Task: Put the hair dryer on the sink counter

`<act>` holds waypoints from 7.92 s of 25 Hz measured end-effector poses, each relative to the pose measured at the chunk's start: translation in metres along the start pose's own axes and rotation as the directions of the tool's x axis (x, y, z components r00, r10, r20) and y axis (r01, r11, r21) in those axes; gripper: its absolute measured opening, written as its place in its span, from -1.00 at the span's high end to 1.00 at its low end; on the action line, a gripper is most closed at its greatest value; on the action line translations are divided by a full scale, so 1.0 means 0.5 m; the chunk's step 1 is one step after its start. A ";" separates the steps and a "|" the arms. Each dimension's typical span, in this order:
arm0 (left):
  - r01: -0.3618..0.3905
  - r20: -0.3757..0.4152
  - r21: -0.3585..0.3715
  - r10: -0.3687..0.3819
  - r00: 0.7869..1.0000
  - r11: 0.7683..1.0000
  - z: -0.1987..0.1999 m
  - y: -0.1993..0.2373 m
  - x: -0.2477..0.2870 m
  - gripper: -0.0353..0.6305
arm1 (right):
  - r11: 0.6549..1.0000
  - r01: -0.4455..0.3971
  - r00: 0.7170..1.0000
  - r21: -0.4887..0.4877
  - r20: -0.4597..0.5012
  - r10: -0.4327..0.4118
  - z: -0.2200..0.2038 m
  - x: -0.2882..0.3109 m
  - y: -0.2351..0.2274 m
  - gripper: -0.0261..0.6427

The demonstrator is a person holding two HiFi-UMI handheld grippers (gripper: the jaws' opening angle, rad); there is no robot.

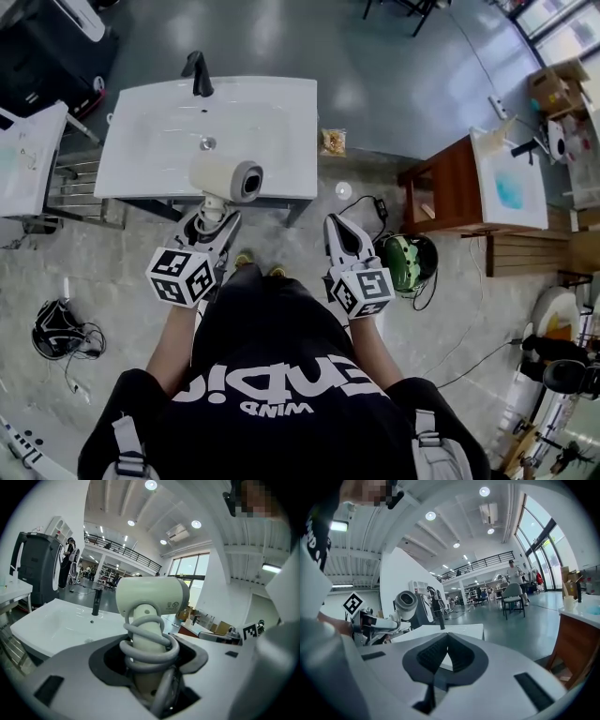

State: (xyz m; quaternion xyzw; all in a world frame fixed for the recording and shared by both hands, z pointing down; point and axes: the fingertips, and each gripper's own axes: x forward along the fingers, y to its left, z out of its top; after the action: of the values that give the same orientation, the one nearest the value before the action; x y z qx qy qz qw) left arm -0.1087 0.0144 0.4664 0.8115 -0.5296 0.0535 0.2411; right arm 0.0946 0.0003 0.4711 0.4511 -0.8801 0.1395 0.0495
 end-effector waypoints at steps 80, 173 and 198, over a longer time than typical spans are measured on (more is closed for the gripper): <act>0.027 -0.346 -0.018 -0.032 0.938 0.999 0.042 0.139 0.585 0.10 | 0.996 0.090 0.996 -0.026 0.025 -0.089 0.170 0.367 -0.274 0.87; -0.224 -0.400 -0.020 0.197 0.895 0.974 -0.034 0.175 0.774 -0.05 | 0.993 0.119 0.992 0.008 -0.031 -0.118 0.141 0.362 -0.355 0.87; -0.143 -0.244 -0.008 0.136 0.960 0.990 0.071 0.156 0.665 0.12 | 0.997 0.076 0.997 0.001 -0.031 -0.076 0.139 0.395 -0.308 0.87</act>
State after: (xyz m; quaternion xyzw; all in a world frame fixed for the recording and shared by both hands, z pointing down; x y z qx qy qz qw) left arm -0.0398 -0.3040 0.5752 0.7564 -0.5525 0.1627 0.3100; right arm 0.1056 -0.2591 0.4775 0.4823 -0.8612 0.1455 0.0676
